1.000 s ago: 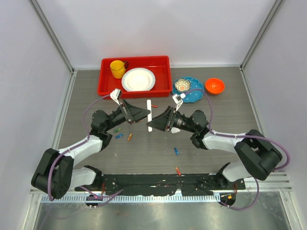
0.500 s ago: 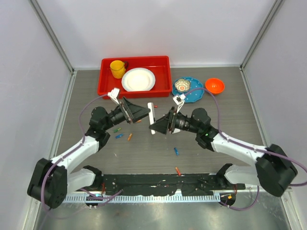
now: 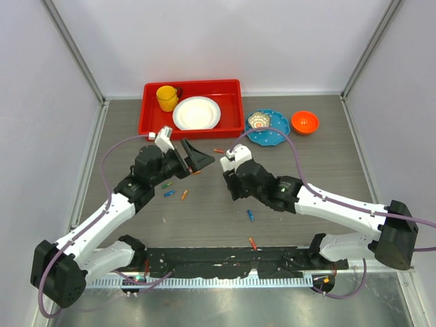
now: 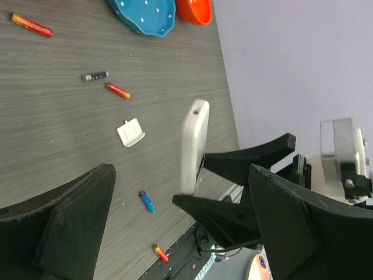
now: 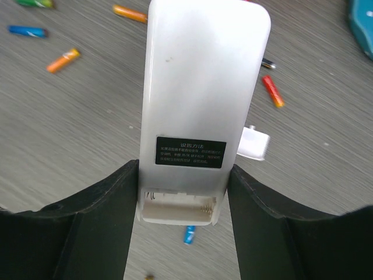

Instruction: Load the batteries into the remote control

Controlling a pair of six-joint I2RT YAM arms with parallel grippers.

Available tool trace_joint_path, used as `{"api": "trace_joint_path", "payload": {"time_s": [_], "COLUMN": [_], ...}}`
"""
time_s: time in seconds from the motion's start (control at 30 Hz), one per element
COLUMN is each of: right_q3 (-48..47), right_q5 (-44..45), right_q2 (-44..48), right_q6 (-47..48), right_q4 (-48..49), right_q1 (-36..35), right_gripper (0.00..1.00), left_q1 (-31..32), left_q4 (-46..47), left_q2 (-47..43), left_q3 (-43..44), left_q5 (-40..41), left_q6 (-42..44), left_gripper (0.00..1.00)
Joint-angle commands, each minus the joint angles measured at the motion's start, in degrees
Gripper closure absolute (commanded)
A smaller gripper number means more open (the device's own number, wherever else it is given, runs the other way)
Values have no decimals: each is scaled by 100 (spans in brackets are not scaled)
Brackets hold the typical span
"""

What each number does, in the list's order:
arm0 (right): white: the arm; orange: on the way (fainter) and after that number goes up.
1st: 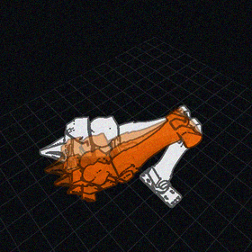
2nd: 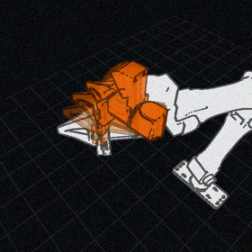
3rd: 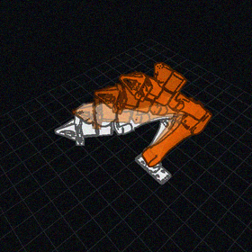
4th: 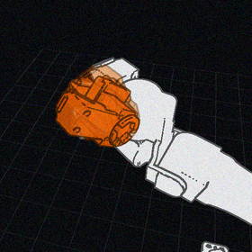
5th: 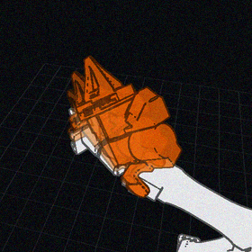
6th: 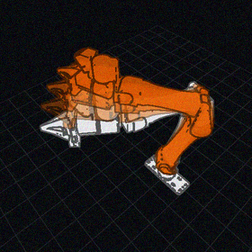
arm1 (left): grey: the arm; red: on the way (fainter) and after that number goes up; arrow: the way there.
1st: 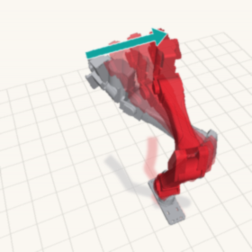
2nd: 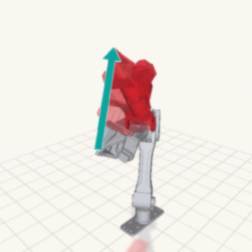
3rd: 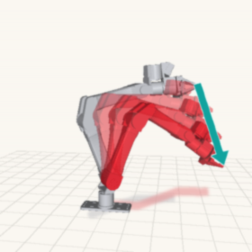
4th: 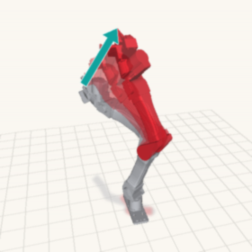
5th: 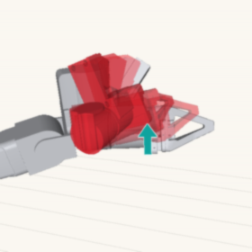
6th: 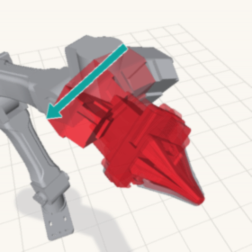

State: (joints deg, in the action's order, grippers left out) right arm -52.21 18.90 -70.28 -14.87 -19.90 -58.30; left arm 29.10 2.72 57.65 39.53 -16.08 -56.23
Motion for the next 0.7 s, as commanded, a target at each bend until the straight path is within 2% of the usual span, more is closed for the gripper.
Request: {"api": "trace_joint_path", "payload": {"time_s": [0.0,0.1,0.23,0.53,0.63,0.67], "right_q3": [-369,-378,-404,-387,-413,-413], "right_q5": [669,493,124,-281,-307,-308], "right_q2": [58,94,67,146,190,182], "right_q6": [336,380,424,353,353,354], "right_q4": [-339,-260,-198,-67,-49,-40], "right_q1": [-58,-111,-155,-252,-252,-252], "right_gripper": [99,99,99,99,99,99], "left_q1": [218,306,420,1027,1185,1220], "left_q4": [-97,219,1132,1205,1082,1099], "left_q2": [-228,-175,44,869,1081,1178], "left_q3": [20,-112,-402,80,274,292], "left_q5": [368,281,140,350,430,439], "left_q6": [200,86,-195,41,138,138], "left_gripper": [0,1,5,12,18,23]}}
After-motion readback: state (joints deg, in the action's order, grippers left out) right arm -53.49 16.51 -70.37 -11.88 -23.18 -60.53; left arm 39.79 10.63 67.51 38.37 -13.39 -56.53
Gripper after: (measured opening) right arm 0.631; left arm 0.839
